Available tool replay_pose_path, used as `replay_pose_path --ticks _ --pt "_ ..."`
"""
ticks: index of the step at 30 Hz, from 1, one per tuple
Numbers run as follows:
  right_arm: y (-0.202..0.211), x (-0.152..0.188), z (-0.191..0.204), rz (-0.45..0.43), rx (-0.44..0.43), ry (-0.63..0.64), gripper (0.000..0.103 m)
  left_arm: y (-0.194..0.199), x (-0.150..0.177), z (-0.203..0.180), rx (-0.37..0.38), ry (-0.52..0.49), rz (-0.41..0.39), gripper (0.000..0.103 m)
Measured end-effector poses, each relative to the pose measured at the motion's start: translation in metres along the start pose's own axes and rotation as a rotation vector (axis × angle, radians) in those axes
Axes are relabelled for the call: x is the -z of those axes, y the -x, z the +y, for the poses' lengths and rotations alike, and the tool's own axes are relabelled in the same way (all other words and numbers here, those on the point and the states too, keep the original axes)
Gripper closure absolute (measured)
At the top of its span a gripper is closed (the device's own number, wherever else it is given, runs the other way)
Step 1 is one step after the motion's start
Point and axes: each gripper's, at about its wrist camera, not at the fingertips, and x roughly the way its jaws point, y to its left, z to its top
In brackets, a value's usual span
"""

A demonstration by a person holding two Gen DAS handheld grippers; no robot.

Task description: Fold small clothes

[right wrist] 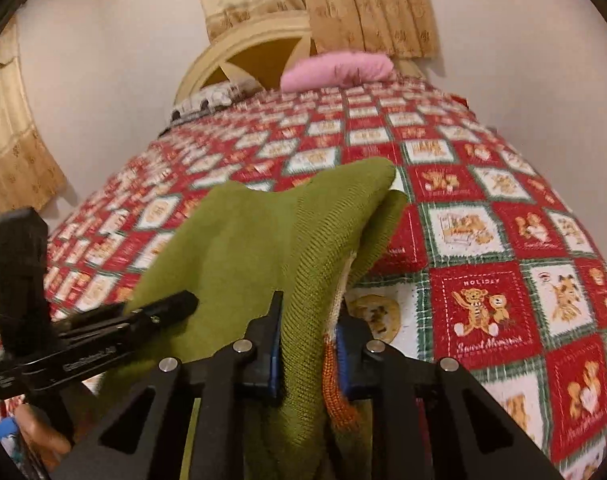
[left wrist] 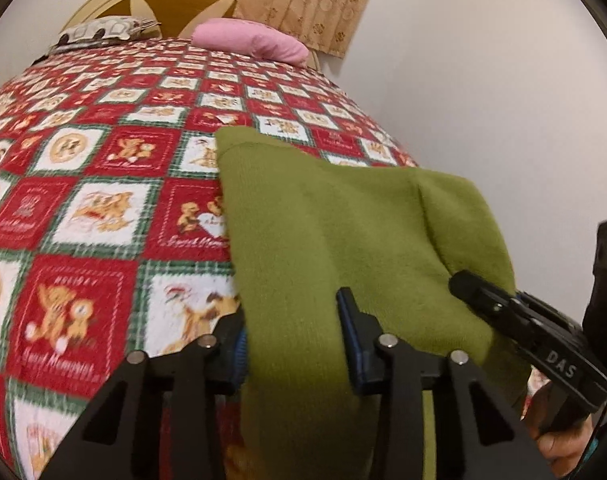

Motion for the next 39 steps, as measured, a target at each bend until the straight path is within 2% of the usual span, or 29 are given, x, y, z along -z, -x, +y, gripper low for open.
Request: replay_pose_path --ticks 3,8,13,15,18,23,25,28,29,30,31,33,35,39 --pt "0.029 0.002 0.022 -0.05 -0.011 0.02 0.082 0.02 0.004 0.0 0.014 0.008 -0.022 0.064" --pt "0.068 0.009 0.052 -0.11 -0.041 0.02 0.082 0.057 0.017 -0.008 -0.027 -0.038 -0.064 0.065" --pt "0.093 0.018 0.072 -0.138 -0.096 -0.027 0.082 0.086 0.021 0.005 0.001 0.002 -0.051 0.065" --pt "0.099 0.022 0.082 -0.135 -0.128 -0.051 0.082 0.097 0.024 0.009 -0.016 -0.009 -0.044 0.065" --pt "0.097 0.033 0.1 -0.107 -0.186 -0.07 0.082 0.113 0.028 0.023 -0.067 -0.004 -0.031 0.065" --pt "0.068 0.052 0.127 -0.003 -0.299 -0.129 0.083 0.13 0.038 0.06 -0.169 0.049 0.036 0.065" --pt "0.053 0.059 0.137 0.028 -0.302 -0.128 0.083 0.13 0.043 0.076 -0.188 0.082 0.058 0.065" --pt "0.04 0.064 0.146 0.041 -0.277 -0.11 0.083 0.118 0.051 0.099 -0.174 0.131 0.103 0.065" --pt "0.036 0.064 0.147 0.046 -0.263 -0.104 0.083 0.116 0.051 0.103 -0.165 0.138 0.104 0.064" --pt "0.032 0.065 0.145 0.056 -0.254 -0.107 0.083 0.114 0.051 0.105 -0.158 0.142 0.104 0.058" --pt "0.029 0.065 0.142 0.064 -0.247 -0.114 0.083 0.112 0.05 0.108 -0.156 0.148 0.099 0.056" --pt "0.022 0.064 0.133 0.084 -0.229 -0.117 0.083 0.104 0.047 0.112 -0.164 0.165 0.099 0.034" --pt "0.017 0.066 0.124 0.101 -0.229 -0.137 0.083 0.096 0.045 0.115 -0.156 0.177 0.114 0.03" --pt "0.005 0.068 0.115 0.125 -0.224 -0.154 0.082 0.075 0.046 0.131 -0.032 0.286 0.166 0.03"
